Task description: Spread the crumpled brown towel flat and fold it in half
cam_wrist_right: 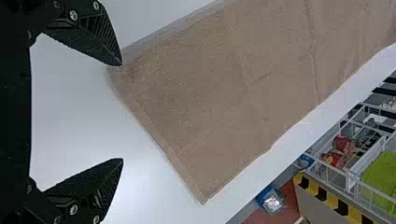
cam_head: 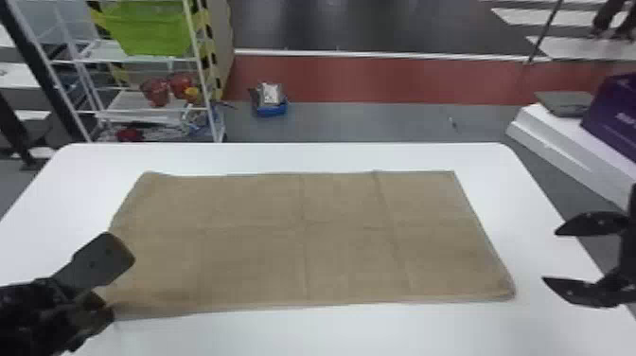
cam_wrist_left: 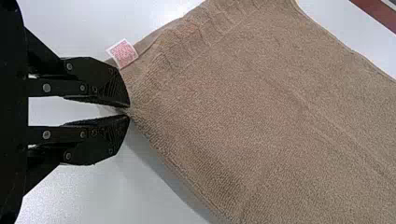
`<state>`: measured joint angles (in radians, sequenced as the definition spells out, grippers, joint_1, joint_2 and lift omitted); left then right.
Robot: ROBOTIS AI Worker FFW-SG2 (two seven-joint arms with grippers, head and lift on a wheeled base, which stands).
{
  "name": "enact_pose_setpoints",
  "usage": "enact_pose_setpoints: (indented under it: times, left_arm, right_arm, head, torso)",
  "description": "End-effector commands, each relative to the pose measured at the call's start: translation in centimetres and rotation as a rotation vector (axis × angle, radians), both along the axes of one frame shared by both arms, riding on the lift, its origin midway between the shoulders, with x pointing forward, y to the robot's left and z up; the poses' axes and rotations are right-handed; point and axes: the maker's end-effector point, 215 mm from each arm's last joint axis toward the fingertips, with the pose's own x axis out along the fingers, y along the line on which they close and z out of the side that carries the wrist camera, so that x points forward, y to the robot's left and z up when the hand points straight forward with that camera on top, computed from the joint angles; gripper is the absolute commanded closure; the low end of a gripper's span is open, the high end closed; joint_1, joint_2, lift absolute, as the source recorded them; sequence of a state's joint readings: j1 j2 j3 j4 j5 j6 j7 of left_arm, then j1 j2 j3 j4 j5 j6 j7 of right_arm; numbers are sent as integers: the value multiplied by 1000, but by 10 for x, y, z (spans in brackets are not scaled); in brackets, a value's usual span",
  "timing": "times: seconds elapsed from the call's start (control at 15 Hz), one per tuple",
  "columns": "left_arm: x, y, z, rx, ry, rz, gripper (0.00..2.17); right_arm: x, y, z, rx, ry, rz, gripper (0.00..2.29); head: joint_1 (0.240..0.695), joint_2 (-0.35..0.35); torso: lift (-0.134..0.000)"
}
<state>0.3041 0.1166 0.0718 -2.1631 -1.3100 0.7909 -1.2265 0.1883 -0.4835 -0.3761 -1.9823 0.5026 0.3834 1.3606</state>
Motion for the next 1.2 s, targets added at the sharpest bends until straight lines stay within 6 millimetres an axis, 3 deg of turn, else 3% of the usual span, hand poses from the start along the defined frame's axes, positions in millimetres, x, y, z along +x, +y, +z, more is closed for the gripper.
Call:
enact_pose_setpoints:
  times: [0.0, 0.53, 1.13]
  left_arm:
    - [1, 0, -1, 1, 0, 0, 954]
    - [1, -3, -2, -1, 1, -6, 954]
    - [1, -5, -2, -2, 2, -12, 954]
  right_arm:
    - [-9, -6, -22, -6, 46, -2, 188]
    - [0, 14, -70, -45, 143, 36, 286]
    - [3, 20, -84, -74, 176, 38, 505]
  head:
    - [695, -51]
    - [695, -50]
    - [695, -31]
  torso:
    - [-134]
    - [-134]
    - [-134]
